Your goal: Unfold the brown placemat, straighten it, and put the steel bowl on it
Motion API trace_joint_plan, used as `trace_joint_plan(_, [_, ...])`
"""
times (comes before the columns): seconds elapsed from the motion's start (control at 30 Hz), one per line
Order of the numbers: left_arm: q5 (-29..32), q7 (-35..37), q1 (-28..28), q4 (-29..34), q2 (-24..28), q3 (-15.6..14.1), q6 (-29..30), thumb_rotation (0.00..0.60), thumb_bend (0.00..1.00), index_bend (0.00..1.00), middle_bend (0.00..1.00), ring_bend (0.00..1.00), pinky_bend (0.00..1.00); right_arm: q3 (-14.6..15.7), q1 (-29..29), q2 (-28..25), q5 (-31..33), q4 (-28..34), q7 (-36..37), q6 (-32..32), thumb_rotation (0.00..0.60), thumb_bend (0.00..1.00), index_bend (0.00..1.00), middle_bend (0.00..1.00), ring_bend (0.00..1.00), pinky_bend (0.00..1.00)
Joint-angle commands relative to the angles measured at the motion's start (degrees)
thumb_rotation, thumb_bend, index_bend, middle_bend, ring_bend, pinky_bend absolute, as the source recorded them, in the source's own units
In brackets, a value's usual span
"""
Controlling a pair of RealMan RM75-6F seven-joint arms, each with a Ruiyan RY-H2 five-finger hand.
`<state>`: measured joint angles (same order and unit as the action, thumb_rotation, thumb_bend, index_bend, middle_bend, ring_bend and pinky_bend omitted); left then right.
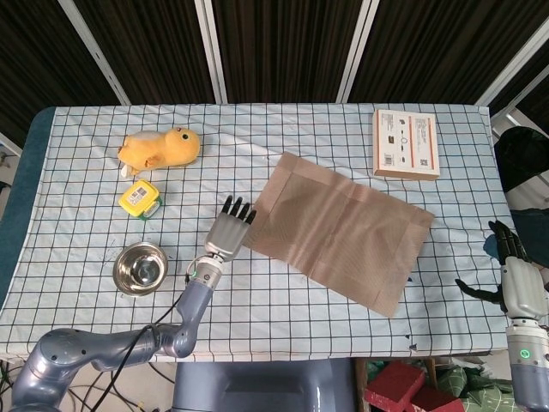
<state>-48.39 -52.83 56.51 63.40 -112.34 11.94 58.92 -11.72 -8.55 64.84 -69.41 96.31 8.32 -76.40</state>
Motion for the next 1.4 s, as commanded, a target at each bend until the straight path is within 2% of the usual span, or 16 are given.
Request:
trace_joint_plan(0.03, [-0.55,0.55,-0.02,-0.65,-0.29,0.13,-0.13,0.6,0.38,0.16,0.11,0.0,0.08,-0.02,-0.01,0.0,0.02,0.03,0.0,0.05,0.6,0.06,0.0,0.0,0.0,0.16])
trace_joint_plan(0.23, [-1.37,1.35,-0.05,-1.91,-0.84,0.29,-0.67,0.6,0.4,0.17,0.11,0.0,0.08,-0.06,-0.03,0.0,0.1,0.04,0.07,0.21,0.6,0.06,0.0,0.0,0.0,0.16])
trace_joint_plan(0.5, [-2.25,2.34,-0.12,-3.11,-1.52,0.64,-1.26,0.6,0.4,0.41,0.13,0.0,0.09,-0.16,-0.06,-0.05,0.22,0.05,0.31,0.42,0.6,0.06,0.0,0.0,0.0,0.16])
trace_joint_plan(0.67, [-2.86,2.77,-0.11,-3.86,-1.83,0.91,-1.44,0.6,0.4,0.49,0.14,0.0,0.09,-0.18,-0.06,-0.03,0.27,0.05,0.37,0.49,0.6,0.06,0.0,0.0,0.0,0.16])
trace_joint_plan(1.4, [-3.69,3.04,-0.28,-5.27,-2.24,1.76,-2.27,0.6,0.46,0.56,0.14,0.0,0.09,-0.26,-0.05,-0.22,0.51,0.34,0.81,0.91,0.6,0.06,0.0,0.0,0.0,0.16])
